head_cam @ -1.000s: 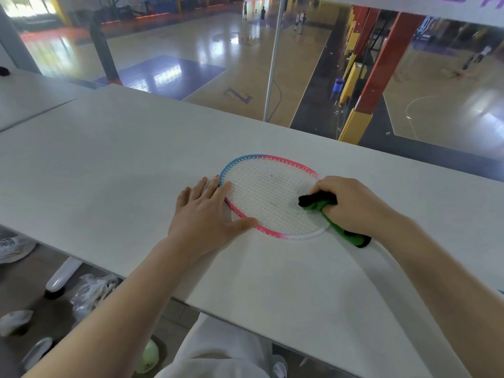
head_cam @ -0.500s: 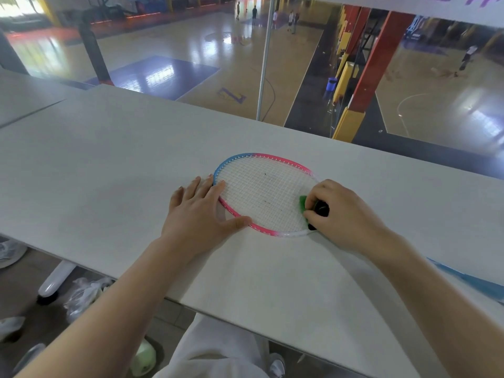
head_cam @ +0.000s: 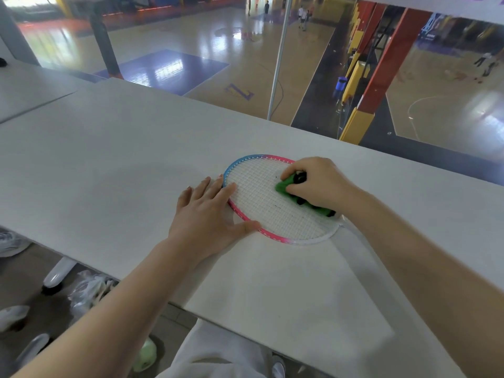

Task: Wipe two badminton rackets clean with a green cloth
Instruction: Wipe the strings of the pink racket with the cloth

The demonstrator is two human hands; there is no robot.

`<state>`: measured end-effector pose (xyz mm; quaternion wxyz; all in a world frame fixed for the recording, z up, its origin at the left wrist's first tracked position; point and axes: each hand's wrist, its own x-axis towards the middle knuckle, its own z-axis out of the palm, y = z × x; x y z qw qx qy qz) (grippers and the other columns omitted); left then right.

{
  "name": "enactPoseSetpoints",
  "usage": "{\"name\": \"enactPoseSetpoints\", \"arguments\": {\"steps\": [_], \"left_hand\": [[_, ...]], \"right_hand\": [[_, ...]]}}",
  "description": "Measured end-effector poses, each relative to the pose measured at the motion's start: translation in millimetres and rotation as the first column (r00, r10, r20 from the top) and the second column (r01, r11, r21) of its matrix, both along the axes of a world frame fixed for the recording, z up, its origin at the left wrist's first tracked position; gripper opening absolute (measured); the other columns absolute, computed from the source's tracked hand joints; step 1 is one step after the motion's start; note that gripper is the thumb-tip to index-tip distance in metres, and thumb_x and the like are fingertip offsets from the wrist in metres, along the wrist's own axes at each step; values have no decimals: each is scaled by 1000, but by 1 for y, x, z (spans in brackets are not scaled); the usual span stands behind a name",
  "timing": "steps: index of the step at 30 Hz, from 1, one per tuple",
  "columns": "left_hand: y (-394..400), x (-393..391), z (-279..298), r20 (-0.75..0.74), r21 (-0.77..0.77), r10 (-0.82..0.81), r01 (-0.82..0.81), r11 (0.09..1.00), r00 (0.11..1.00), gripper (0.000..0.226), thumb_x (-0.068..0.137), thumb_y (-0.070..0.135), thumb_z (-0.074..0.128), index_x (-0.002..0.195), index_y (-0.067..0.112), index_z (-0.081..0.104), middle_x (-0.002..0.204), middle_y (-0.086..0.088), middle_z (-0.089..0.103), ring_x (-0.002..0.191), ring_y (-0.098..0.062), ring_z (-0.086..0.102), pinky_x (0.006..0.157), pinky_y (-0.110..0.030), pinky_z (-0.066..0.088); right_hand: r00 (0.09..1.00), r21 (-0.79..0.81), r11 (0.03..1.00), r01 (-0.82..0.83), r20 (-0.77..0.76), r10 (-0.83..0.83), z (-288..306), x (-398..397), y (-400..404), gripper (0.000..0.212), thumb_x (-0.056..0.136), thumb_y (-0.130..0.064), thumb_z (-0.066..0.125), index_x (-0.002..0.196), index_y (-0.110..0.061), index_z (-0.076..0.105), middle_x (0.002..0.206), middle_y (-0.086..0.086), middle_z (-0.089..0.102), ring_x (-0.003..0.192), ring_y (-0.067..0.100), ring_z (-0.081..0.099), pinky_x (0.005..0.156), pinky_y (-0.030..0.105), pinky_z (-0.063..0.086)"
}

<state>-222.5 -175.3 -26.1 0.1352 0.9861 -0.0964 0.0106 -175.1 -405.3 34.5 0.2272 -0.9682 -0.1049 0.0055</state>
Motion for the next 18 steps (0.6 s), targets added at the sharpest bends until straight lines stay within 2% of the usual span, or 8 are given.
{"name": "enactPoseSetpoints", "arguments": {"steps": [4,9,13,18], "left_hand": [[1,0,-1,8,-12,-2,2,1000,1000,107,65,95,28,154,35,19,164,9,9,151,-14,-1,121,-42,1],[0,-1,0,16,15,0,-1,1000,1000,111,63,96,21,154,32,18,164,8,8,151,-14,-1,122,-43,2],[-2,-1,0,12,15,9,-9,1000,1000,111,63,96,22,154,32,17,164,8,8,151,-15,-2,122,-43,2],[-1,-1,-1,9,15,14,-14,1000,1000,110,64,96,23,153,33,18,164,8,9,151,-14,-2,122,-42,0]], "right_hand": [[997,13,998,-55,60,54,-5,31,41,23,83,-13,64,103,-21,73,101,-4,62,87,9,54,63,9,37],[985,7,993,-116,128,114,-13,49,69,21,86,-14,62,104,-18,73,108,1,64,98,16,58,81,23,42],[987,-39,989,-145,70,148,-8,42,50,20,90,-16,63,106,-20,73,113,-2,64,102,14,57,91,27,46],[995,-76,993,-94,4,95,-4,14,4,19,90,-14,64,102,-23,74,109,-8,63,100,11,56,89,25,45]]}}
